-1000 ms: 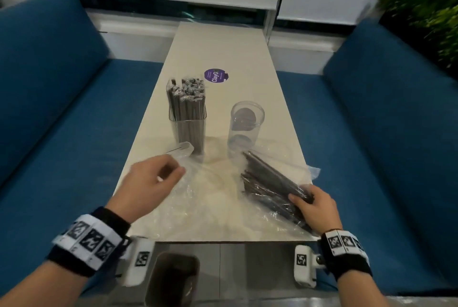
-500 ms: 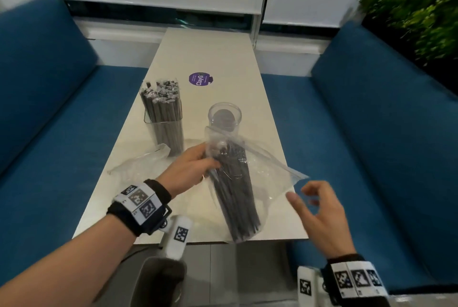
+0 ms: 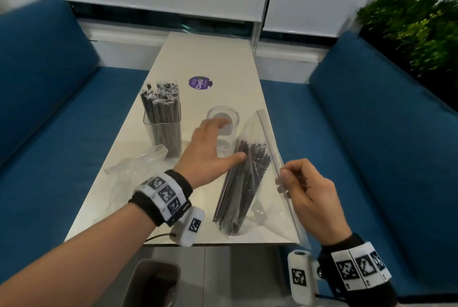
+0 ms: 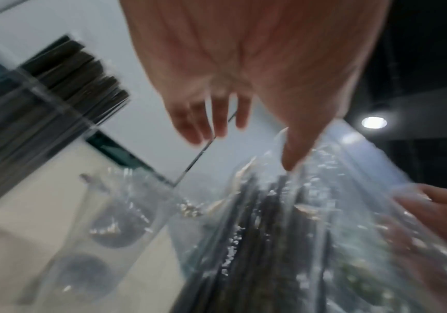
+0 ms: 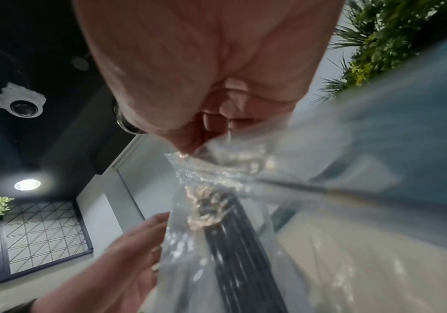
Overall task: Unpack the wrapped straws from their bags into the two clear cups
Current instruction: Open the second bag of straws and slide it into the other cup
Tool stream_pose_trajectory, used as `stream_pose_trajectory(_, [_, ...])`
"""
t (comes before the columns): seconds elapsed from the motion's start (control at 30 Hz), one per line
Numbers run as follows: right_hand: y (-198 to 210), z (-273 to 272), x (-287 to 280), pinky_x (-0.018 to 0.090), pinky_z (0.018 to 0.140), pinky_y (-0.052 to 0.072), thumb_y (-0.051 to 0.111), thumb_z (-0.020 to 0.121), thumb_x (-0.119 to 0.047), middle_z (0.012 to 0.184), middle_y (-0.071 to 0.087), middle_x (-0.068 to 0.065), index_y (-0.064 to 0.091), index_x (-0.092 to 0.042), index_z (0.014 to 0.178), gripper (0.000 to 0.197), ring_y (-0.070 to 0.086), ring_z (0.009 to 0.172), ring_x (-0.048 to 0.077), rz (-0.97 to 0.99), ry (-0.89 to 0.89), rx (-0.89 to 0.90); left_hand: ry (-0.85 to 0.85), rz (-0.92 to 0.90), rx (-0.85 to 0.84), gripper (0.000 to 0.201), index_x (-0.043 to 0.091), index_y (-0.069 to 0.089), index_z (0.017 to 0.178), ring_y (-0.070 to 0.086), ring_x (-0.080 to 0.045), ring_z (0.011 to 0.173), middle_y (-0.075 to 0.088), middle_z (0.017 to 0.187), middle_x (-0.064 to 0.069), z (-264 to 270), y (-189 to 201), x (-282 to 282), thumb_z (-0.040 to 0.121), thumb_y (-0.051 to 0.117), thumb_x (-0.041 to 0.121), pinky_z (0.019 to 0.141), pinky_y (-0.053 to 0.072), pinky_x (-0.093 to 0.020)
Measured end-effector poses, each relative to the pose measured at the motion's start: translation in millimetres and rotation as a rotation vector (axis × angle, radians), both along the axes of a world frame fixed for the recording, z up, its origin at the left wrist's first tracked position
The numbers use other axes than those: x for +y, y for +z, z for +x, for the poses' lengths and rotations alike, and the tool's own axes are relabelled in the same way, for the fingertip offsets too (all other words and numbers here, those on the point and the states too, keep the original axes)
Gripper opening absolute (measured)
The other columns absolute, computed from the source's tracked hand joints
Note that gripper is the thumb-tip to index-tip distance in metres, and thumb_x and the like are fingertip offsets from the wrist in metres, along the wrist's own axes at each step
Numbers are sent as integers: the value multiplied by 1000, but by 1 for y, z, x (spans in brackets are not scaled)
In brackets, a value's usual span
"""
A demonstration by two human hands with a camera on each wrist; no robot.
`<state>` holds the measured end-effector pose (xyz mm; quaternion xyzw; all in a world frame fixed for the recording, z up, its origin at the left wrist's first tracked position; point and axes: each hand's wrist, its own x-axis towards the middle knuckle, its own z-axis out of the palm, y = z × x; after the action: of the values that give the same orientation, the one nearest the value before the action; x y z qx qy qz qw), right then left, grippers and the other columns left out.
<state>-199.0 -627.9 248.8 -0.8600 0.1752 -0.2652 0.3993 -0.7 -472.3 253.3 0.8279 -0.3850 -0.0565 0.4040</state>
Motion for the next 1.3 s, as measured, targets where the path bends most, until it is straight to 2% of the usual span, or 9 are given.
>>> stream_pose_trajectory(0.07, [-1,-2,5,39,70,62,63,101,-19,85,74,-11,62,-28,94,12,75,74,14,20,2,-30,93,-203,-95,37,21,55,107,54,-13,88,57,101,2,-16,4,9,86,74,45,74,47,-27])
stream_pose_trajectory(0.17, [0,-2,16,30,69,62,67,98,-18,85,75,-11,63,-28,93,12,76,73,12,4,42,-93,-121,-294,179,41,14,59,82,55,-25,65,61,73,-13,-42,20,15,89,62,55,60,50,-44])
stream_pose_trajectory(0.3, [4,0,39,16,76,59,74,92,-3,87,74,-23,67,-25,97,24,75,80,4,-89,202,-108,-253,-272,427,44,5,62,90,64,-23,57,66,74,-22,-55,25,12,89,65,49,52,58,-42])
stream_pose_trajectory(0.53, [7,-3,42,24,78,60,65,89,-31,87,72,-17,61,-32,87,5,72,80,12,85,258,-31,-431,-190,555,21,10,72,98,72,-21,77,72,85,-7,-47,25,33,103,55,21,65,65,-39])
stream_pose_trajectory(0.77, [6,12,51,30,82,61,68,90,-20,83,70,-15,62,-35,85,16,71,79,12,80,405,-27,-298,-221,535,16,7,68,99,73,-37,77,71,91,-22,-52,23,30,98,67,22,62,64,-43])
stream_pose_trajectory(0.9, [9,13,47,18,65,50,76,83,-55,68,60,-15,53,-26,75,39,56,63,2,264,305,-57,-271,-280,586,13,-2,74,99,74,-29,78,73,90,-22,-53,22,30,95,69,10,67,63,-33])
stream_pose_trajectory(1.0, [14,17,41,34,59,53,72,72,-79,68,61,-10,54,-34,73,49,60,65,14,332,231,-48,-276,-298,634,19,-9,72,92,70,-12,65,74,75,-12,-61,24,28,87,77,8,64,59,-27])
stream_pose_trajectory(1.17, [26,19,33,26,62,54,72,90,-46,75,67,-12,61,-36,78,19,68,68,12,248,302,-21,-271,-333,654,12,-2,72,81,67,-21,67,69,74,-17,-73,24,15,79,78,-12,71,62,-44])
stream_pose_trajectory(1.3, [31,8,19,39,75,62,65,98,-40,87,75,-5,70,-27,92,15,76,80,20,293,358,38,-244,-357,709,26,-17,63,83,68,-24,69,66,76,-25,-74,20,12,78,83,-3,70,62,-39])
